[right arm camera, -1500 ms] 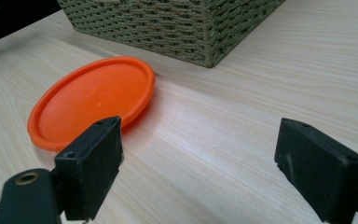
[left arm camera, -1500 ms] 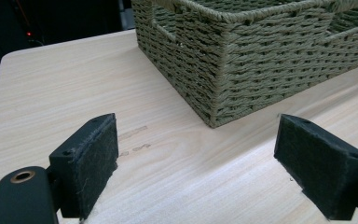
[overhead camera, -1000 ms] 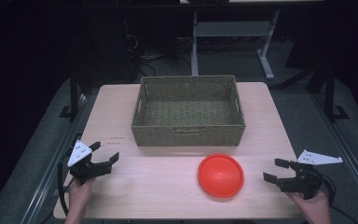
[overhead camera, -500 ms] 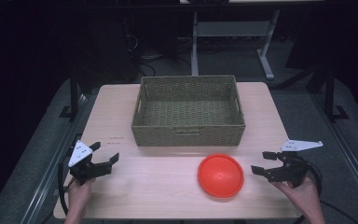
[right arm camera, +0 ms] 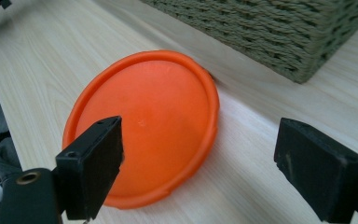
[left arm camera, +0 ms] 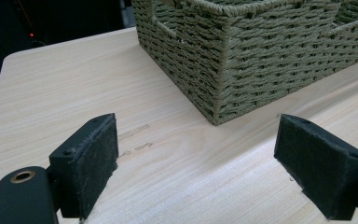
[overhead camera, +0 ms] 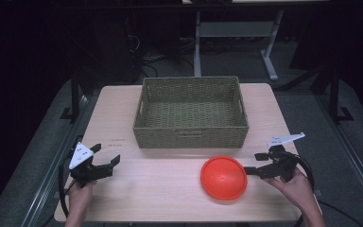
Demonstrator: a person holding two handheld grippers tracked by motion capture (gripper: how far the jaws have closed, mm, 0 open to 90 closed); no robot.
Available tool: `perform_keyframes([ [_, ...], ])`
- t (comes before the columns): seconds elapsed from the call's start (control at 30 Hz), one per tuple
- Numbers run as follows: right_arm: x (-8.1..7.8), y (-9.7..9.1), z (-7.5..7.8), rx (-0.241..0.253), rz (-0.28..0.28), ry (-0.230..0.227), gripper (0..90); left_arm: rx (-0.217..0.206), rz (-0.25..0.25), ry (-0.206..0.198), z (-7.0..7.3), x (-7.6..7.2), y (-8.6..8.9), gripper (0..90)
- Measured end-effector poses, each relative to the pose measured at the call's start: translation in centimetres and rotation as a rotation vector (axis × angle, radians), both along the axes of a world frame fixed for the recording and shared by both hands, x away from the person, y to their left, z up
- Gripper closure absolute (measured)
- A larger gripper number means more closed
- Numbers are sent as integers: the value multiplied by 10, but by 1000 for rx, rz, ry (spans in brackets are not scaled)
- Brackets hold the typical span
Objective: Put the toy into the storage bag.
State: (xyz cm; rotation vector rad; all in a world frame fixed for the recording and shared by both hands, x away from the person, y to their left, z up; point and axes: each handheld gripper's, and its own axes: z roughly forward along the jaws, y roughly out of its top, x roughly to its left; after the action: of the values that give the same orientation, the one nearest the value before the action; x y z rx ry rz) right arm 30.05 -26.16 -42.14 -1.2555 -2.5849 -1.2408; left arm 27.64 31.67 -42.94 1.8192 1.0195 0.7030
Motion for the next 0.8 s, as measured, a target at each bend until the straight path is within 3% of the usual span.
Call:
perform_keyframes([
  [0.27, 10, 16, -6, -34, 30, 50, 155, -12, 7, -5, 1, 0, 0, 130],
  [0.6, 24, 21, -19, -60, 46, 115, 319, -8, 7, -5, 0, 0, 0, 130],
  [0.8, 27, 21, -23, -83, 51, 107, 415, -11, 1, 15, -1, 1, -1, 130],
])
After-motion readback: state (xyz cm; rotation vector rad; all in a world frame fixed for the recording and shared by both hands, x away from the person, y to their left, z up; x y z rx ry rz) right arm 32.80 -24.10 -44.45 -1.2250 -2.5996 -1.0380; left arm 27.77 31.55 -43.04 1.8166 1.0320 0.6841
